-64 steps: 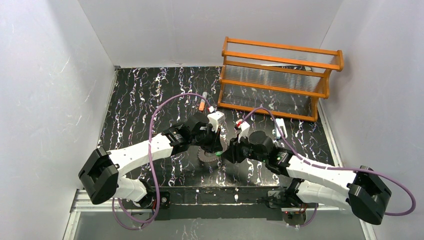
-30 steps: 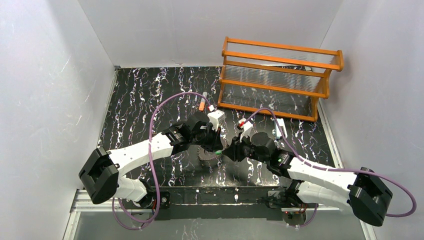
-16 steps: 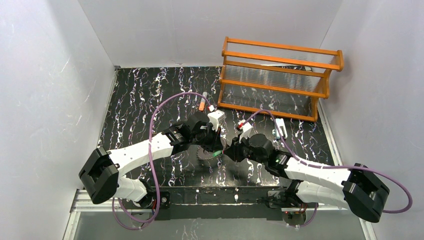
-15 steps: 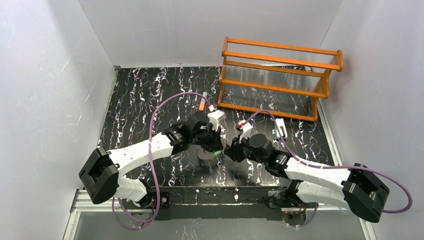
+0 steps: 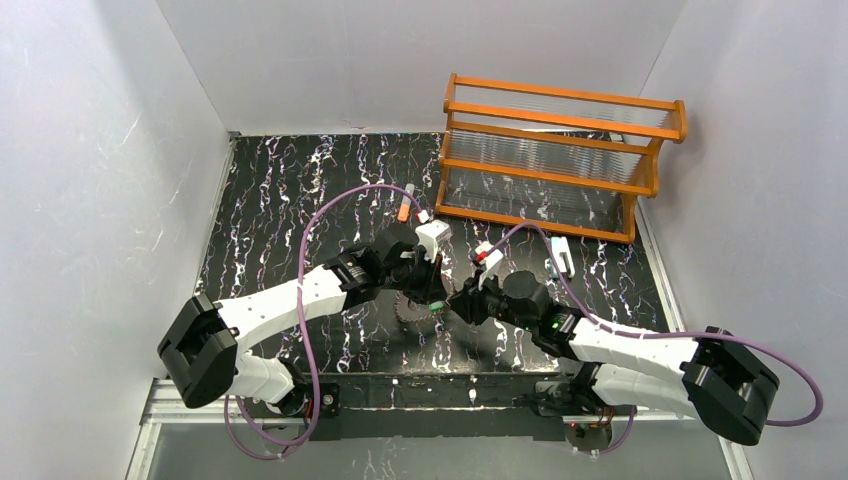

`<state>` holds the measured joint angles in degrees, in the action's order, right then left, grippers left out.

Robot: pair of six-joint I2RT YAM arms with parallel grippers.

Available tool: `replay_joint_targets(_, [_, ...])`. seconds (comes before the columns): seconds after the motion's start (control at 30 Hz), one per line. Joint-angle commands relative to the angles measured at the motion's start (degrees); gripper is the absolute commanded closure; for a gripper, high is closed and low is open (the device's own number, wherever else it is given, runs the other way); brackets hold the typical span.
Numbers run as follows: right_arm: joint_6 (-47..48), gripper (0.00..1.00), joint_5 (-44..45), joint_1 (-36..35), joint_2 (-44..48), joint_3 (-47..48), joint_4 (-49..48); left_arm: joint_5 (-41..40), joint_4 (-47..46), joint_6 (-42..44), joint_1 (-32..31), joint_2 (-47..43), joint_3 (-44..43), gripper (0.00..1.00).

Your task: Remove the keys from the keyring

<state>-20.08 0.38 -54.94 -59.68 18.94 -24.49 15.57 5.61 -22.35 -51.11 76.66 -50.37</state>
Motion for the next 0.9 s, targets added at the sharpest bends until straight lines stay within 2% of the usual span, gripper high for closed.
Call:
replay_joint_targets(0.0, [2.9, 0.75, -2.4, -0.2, -0.1, -0.2, -6.0, 1.8, -0.5, -0.2, -0.2, -0.4, -2.0, 1.0])
replay_joint_targets(0.03, [3.0, 0.79, -2.7, -0.2, -0.2, -0.4, -6.7, 1.9, -0.4, -0.2, -0.2, -0.5, -2.0, 1.0])
replay_joint_targets(0.13, [4.0, 0.98, -3.5, -0.2, -0.1, -1.1, -7.6, 1.0, 0.3, 0.2, -0.2, -0.8, -2.0, 1.0])
replay_joint_targets(0.33, [7.0, 0.99, -4.0, -0.1, 3.7, -3.6, -8.6, -4.5, 4.2, -0.3, 0.2, -1.0, -2.5, 1.0])
replay_joint_targets(0.6, [10.1, 0.99, -4.5, -0.2, 9.9, -8.6, -16.0, -2.7, 6.1, -3.1, 1.3, 2.1, -1.8, 1.0])
replay_joint_targets(0.87, [11.4, 0.99, -2.8, -0.2, 11.3, -10.7, -21.8, -2.7, 6.9, -2.9, 1.4, 2.5, -1.8, 1.0])
